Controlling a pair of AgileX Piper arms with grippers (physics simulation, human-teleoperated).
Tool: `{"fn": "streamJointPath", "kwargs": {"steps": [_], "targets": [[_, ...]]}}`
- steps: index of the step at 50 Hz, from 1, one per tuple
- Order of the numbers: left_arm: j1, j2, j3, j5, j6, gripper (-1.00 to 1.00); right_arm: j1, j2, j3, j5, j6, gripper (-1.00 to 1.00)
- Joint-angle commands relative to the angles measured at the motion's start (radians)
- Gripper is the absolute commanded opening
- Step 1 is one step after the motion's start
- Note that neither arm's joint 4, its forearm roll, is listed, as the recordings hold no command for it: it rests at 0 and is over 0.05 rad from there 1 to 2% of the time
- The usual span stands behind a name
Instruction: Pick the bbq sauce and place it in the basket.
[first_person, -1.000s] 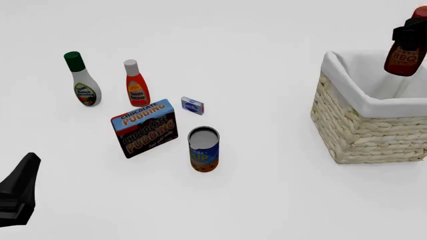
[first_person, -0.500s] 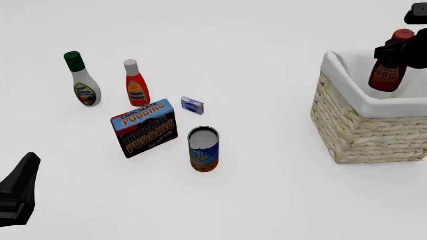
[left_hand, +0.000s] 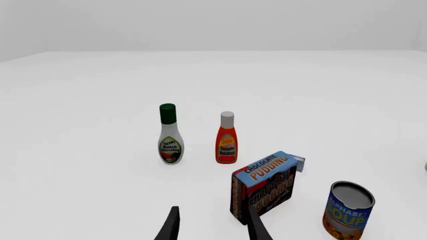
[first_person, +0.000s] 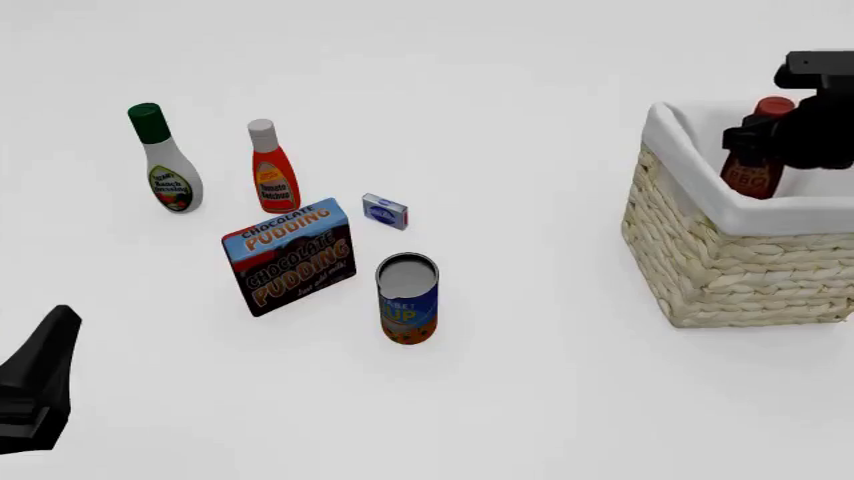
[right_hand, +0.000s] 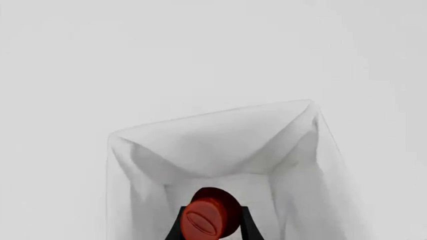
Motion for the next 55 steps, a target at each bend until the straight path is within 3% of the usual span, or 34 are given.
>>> {"fn": "streamJointPath", "kwargs": {"steps": [1,31,32,55], "targets": [[0.000,0.000,0.000,0.000,0.000,1.00,-0.001,0.031,0.013,-0.032,0.025,-1.00],[0.000,0.000,0.000,0.000,0.000,1.00,-0.025,0.084,0.012,-0.064,0.017,-1.00],[0.000,0.000,0.000,0.000,0.000,1.00,-0.023,0.084,0.011,-0.062,0.019,1.00],[0.000,0.000,0.000,0.000,0.000,1.00,-0.016,0.055,-0.006,-0.036,0.018,1.00]]}}
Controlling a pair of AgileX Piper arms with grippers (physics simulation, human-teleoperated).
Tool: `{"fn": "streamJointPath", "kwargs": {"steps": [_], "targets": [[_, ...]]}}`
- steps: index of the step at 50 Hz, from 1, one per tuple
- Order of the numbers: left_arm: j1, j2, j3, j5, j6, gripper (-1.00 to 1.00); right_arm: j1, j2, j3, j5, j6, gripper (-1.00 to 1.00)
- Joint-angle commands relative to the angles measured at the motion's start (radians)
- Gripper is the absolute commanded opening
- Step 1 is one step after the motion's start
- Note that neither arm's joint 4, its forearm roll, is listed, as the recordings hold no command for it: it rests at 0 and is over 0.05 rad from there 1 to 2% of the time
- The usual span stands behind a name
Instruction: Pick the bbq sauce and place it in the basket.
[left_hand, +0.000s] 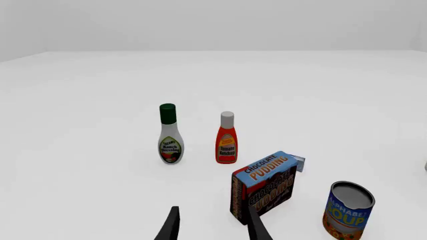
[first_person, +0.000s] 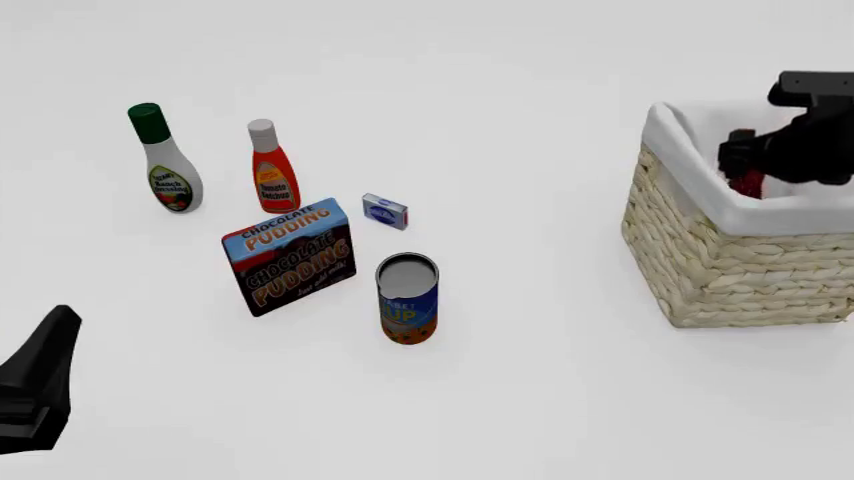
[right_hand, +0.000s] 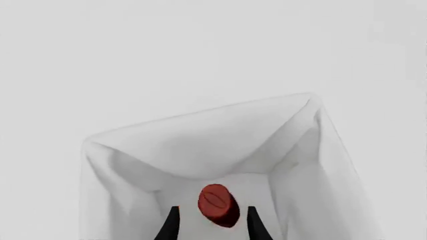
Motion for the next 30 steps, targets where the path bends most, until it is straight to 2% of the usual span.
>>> {"fn": "streamJointPath", "kwargs": {"steps": [1,30], "targets": [[0.000,0.000,0.000,0.000,0.000,1.00,0.004,-0.018,-0.012,0.014,0.001,1.00],[0.000,0.000,0.000,0.000,0.000,1.00,0.033,-0.121,-0.123,0.140,-0.026,1.00]]}}
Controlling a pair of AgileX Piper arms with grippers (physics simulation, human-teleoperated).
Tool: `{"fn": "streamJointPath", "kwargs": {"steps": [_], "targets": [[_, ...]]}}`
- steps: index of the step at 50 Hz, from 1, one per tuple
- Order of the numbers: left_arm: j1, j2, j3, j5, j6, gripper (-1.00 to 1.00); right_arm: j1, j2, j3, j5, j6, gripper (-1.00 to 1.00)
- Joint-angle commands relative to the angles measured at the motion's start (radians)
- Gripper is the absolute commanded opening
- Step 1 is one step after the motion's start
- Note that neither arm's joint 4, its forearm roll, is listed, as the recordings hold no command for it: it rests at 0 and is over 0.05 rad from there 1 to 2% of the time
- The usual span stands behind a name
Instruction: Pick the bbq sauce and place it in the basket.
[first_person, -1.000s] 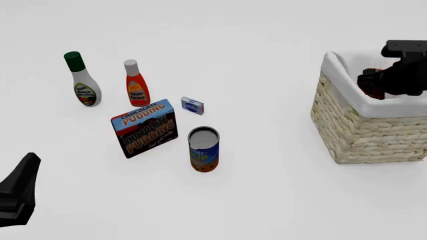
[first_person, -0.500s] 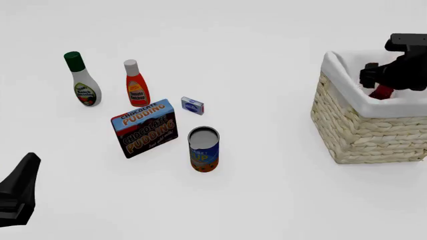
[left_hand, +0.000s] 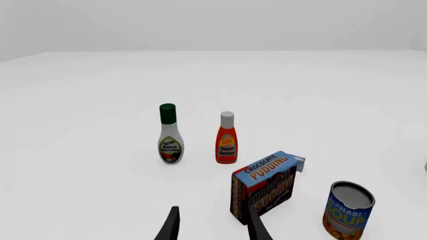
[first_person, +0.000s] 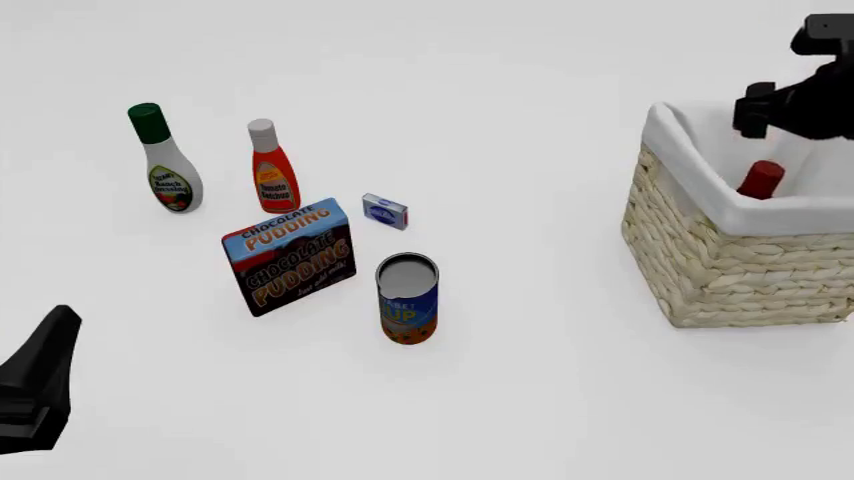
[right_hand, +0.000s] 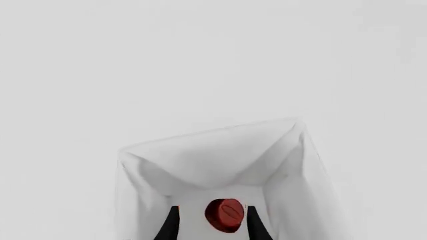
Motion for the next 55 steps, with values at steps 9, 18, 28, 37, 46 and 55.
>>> {"fn": "streamJointPath", "kwargs": {"steps": [9,18,28,37,46,55], "targets": [[0.000,0.000,0.000,0.000,0.000,1.00,0.022,-0.067,-0.059,0.071,-0.013,1.00],[0.000,0.000,0.000,0.000,0.000,1.00,0.031,-0.104,-0.081,0.095,-0.016,1.00],[0.000,0.000,0.000,0.000,0.000,1.00,0.040,-0.139,-0.098,0.113,-0.014,1.00],[0.000,0.000,0.000,0.000,0.000,1.00,0.064,-0.157,-0.109,0.119,-0.006,1.00],[0.000,0.000,0.000,0.000,0.000,1.00,0.096,-0.210,-0.136,0.138,0.007,1.00],[0.000,0.000,0.000,0.000,0.000,1.00,0.137,-0.258,-0.143,0.141,0.018,1.00]]}}
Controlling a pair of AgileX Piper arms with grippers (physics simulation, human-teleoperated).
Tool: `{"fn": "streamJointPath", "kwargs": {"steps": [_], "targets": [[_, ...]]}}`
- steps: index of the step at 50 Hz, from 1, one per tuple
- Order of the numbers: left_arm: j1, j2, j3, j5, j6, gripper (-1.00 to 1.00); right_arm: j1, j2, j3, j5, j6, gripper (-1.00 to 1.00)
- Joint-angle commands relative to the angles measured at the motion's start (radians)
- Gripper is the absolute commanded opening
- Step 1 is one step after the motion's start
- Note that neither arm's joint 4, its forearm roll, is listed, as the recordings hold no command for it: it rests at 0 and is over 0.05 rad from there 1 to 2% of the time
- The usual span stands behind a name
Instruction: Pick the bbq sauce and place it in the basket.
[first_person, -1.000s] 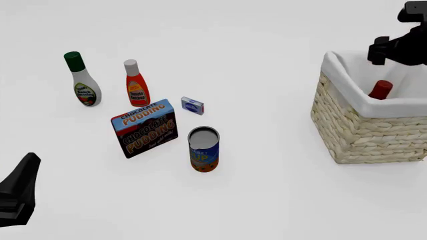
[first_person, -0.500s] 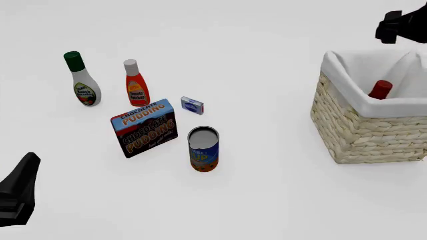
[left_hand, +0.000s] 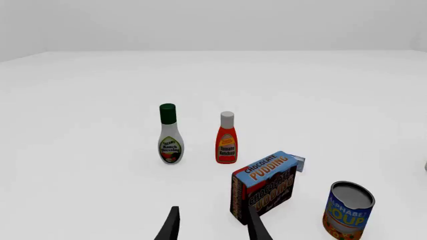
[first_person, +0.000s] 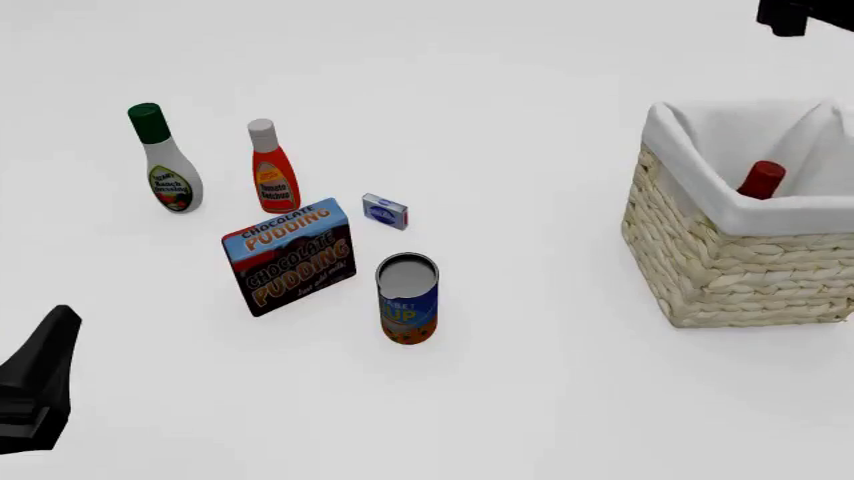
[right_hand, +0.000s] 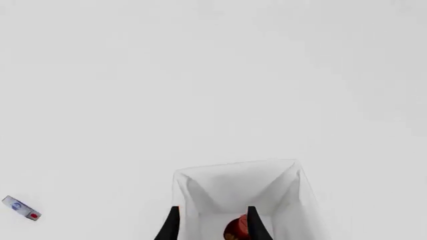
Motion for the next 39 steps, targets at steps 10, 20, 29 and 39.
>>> {"fn": "streamJointPath", "kwargs": {"steps": [10,20,29,39], "targets": [[0.000,0.000,0.000,0.000,0.000,1.00,0.059,-0.096,0.005,0.000,0.026,1.00],[0.000,0.000,0.000,0.000,0.000,1.00,0.088,-0.148,0.020,0.000,0.034,1.00],[0.000,0.000,0.000,0.000,0.000,1.00,0.116,-0.204,0.029,0.001,0.045,1.00],[0.000,0.000,0.000,0.000,0.000,1.00,0.143,-0.251,0.043,0.003,0.049,1.00]]}}
